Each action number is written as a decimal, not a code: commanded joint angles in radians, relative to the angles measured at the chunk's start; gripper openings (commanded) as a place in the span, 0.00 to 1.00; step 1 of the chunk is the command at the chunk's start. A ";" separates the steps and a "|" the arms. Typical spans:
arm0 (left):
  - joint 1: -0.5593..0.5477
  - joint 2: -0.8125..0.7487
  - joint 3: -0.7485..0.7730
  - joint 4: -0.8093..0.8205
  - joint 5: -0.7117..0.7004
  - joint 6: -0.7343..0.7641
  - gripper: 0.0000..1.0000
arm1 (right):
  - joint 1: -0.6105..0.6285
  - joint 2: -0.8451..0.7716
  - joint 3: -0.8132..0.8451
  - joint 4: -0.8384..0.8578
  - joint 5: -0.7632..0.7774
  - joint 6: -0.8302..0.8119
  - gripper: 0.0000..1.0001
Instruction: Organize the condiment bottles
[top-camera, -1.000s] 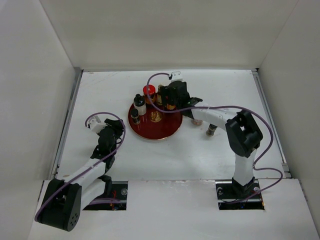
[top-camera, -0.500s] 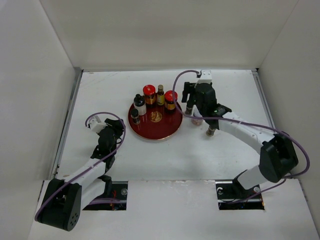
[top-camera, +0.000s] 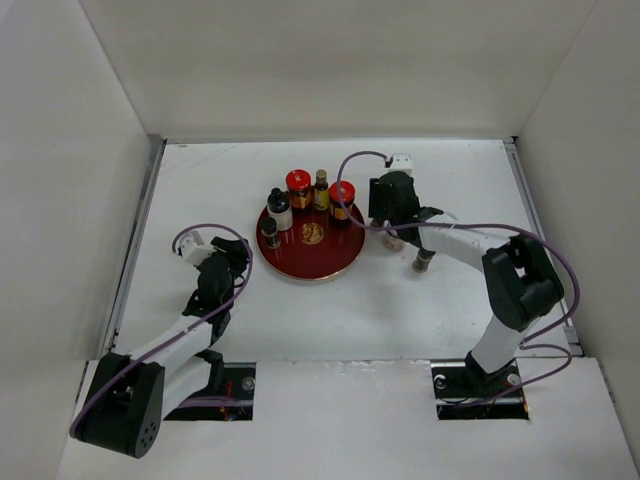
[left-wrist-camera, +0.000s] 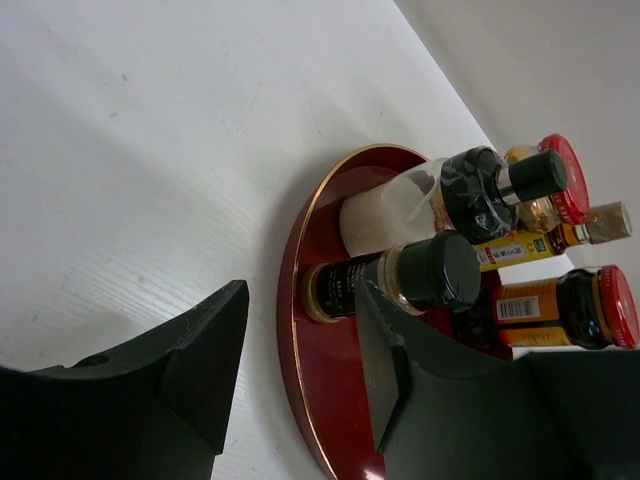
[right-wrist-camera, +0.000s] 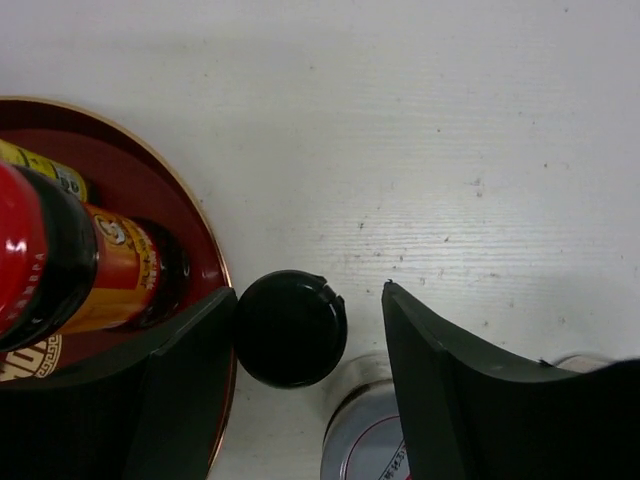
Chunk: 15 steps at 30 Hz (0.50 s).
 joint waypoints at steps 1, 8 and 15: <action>0.000 0.006 0.030 0.065 0.014 -0.010 0.45 | -0.011 0.015 0.064 0.031 -0.008 -0.001 0.62; 0.000 0.008 0.030 0.066 0.010 -0.010 0.45 | -0.007 -0.008 0.065 0.037 0.024 0.002 0.41; -0.005 0.020 0.035 0.066 0.015 -0.011 0.45 | -0.001 -0.219 0.012 0.071 0.110 -0.010 0.41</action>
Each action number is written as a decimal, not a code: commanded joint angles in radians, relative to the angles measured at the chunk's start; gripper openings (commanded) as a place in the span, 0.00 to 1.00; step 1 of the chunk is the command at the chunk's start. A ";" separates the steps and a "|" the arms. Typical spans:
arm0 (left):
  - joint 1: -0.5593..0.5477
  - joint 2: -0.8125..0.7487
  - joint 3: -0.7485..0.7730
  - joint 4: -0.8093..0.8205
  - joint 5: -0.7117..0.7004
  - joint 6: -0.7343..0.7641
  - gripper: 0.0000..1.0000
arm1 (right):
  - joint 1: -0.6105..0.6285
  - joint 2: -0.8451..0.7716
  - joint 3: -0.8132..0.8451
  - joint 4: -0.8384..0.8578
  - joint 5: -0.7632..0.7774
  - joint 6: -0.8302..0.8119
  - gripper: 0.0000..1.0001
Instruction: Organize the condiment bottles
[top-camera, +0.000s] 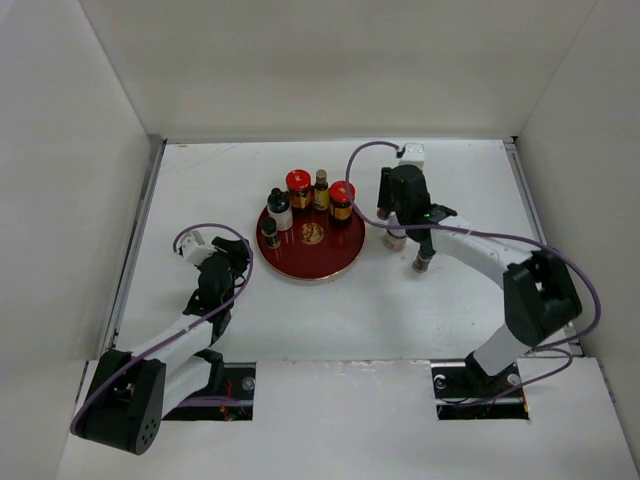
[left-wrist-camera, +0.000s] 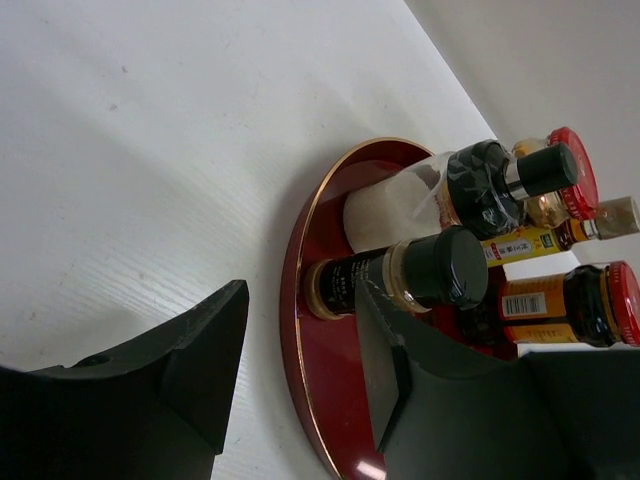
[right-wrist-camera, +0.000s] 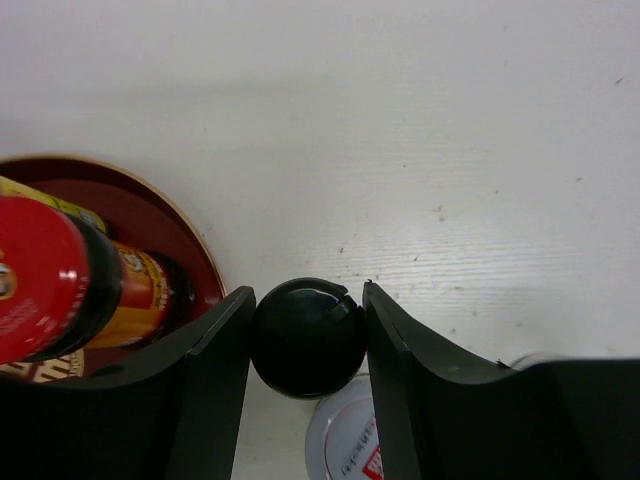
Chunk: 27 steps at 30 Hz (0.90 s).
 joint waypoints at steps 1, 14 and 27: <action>-0.004 -0.003 0.033 0.055 0.005 -0.011 0.45 | 0.015 -0.176 0.009 0.072 0.061 -0.008 0.42; 0.022 -0.026 0.018 0.057 0.004 -0.018 0.46 | 0.312 -0.113 0.217 0.043 -0.040 -0.050 0.42; 0.048 -0.020 0.007 0.070 0.036 -0.049 0.47 | 0.420 0.262 0.383 0.084 -0.068 -0.035 0.42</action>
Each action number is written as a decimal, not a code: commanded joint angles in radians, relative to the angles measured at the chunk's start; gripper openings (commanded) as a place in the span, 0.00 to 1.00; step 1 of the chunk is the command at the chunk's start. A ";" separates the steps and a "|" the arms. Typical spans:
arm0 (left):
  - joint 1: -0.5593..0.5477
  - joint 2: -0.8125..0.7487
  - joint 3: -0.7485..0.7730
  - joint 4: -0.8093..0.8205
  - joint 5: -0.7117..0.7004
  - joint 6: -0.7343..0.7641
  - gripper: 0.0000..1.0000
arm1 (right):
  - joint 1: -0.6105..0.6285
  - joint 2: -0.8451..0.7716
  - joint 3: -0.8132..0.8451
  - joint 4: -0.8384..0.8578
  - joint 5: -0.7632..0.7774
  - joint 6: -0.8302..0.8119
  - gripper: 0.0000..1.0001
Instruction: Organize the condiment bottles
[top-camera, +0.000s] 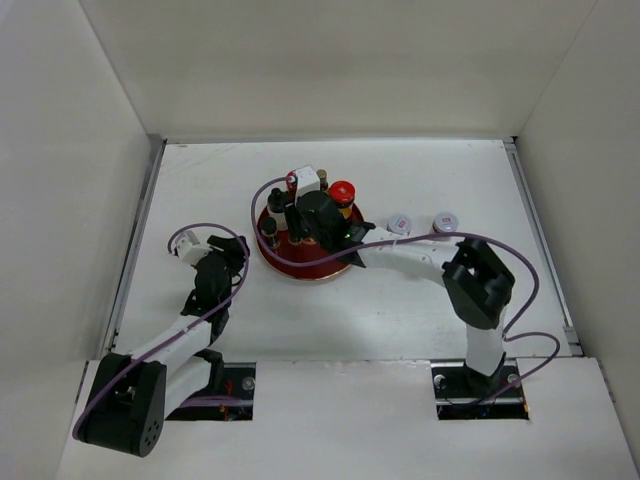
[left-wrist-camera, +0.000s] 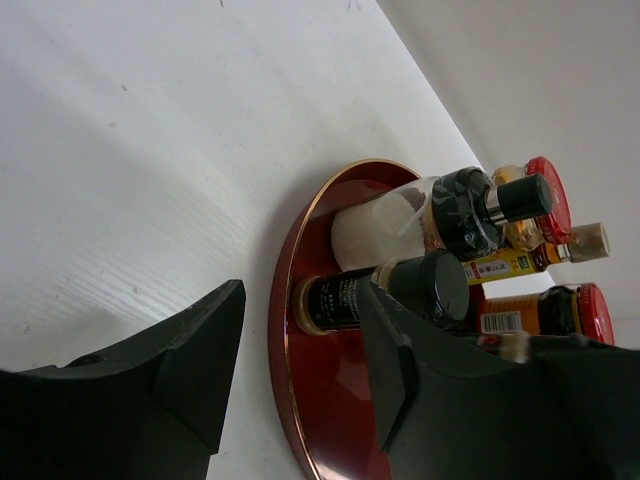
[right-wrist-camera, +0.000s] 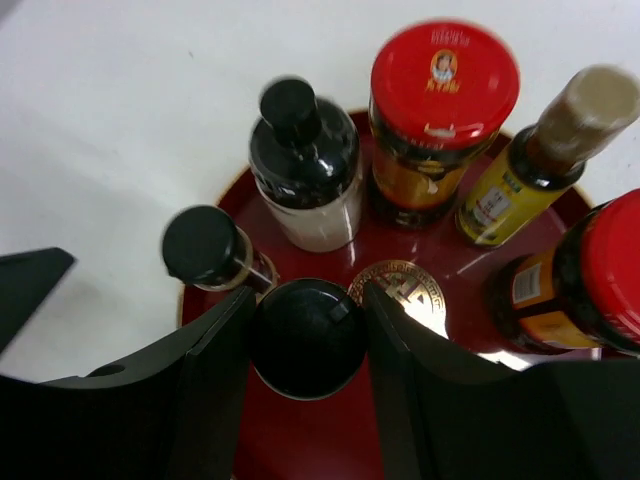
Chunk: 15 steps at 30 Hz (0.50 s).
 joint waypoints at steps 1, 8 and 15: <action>0.008 -0.008 0.005 0.055 0.013 -0.017 0.48 | 0.000 0.024 0.066 0.066 0.006 0.017 0.42; 0.006 0.016 0.004 0.086 0.024 -0.022 0.48 | -0.005 0.081 0.040 0.114 0.002 0.051 0.42; 0.008 0.018 0.002 0.087 0.027 -0.024 0.48 | -0.002 0.131 0.060 0.111 0.026 0.045 0.47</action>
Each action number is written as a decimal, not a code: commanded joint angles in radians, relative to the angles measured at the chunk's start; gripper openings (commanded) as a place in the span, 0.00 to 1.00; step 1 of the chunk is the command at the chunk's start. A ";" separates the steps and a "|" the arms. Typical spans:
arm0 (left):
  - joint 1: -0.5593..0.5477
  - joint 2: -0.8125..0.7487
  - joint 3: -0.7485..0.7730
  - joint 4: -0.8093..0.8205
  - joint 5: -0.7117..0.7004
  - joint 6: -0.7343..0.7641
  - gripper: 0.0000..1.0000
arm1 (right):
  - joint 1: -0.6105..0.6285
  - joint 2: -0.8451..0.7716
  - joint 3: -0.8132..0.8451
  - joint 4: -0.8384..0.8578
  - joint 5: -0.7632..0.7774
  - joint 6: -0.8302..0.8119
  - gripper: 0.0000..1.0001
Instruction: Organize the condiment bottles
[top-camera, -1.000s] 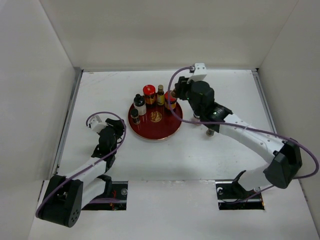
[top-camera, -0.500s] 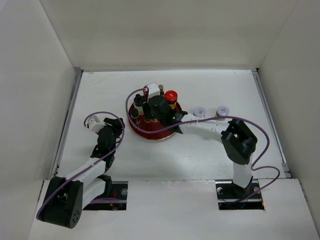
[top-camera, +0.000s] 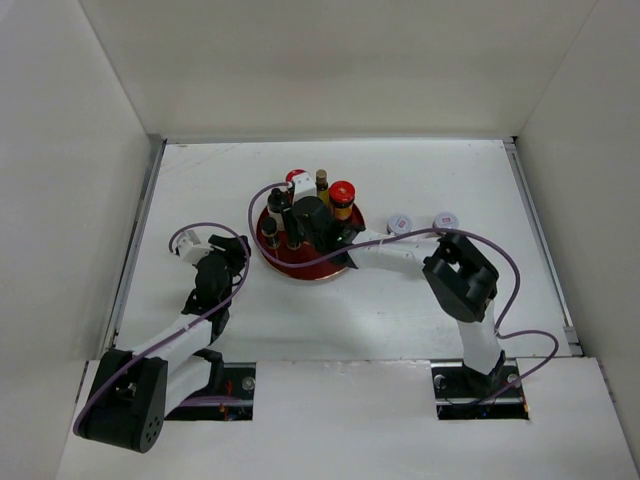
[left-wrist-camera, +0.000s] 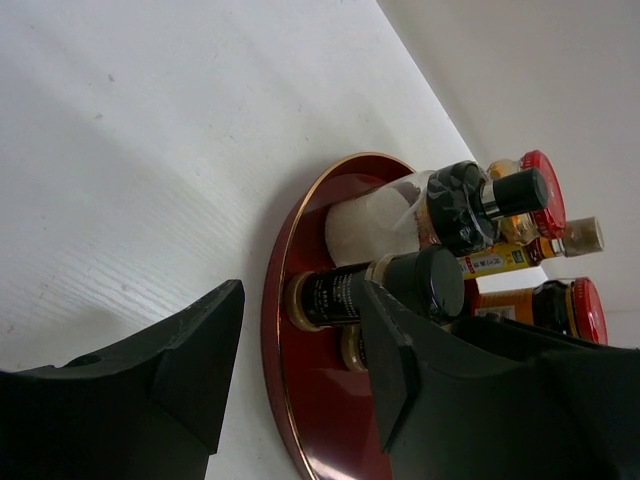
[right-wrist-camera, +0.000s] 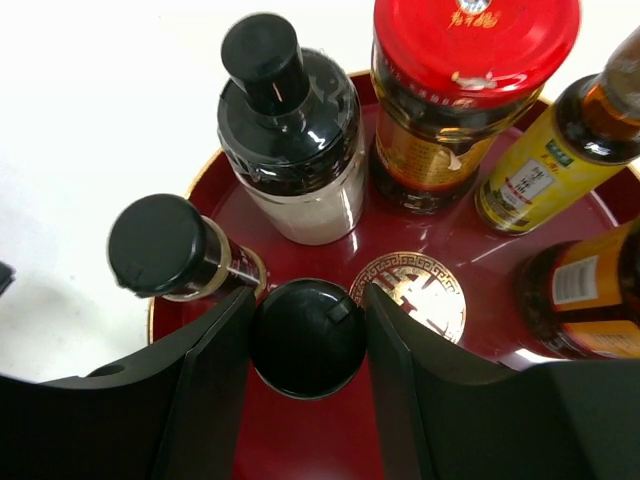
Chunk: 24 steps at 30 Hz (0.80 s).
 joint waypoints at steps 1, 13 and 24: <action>0.008 -0.005 0.002 0.064 0.007 -0.012 0.48 | 0.002 0.027 0.053 0.061 0.030 0.013 0.48; 0.008 0.001 0.004 0.071 0.019 -0.011 0.48 | 0.015 -0.056 0.028 0.055 0.033 0.019 0.74; 0.009 0.009 0.005 0.071 0.021 -0.011 0.48 | -0.005 -0.315 -0.125 0.026 -0.025 0.070 0.78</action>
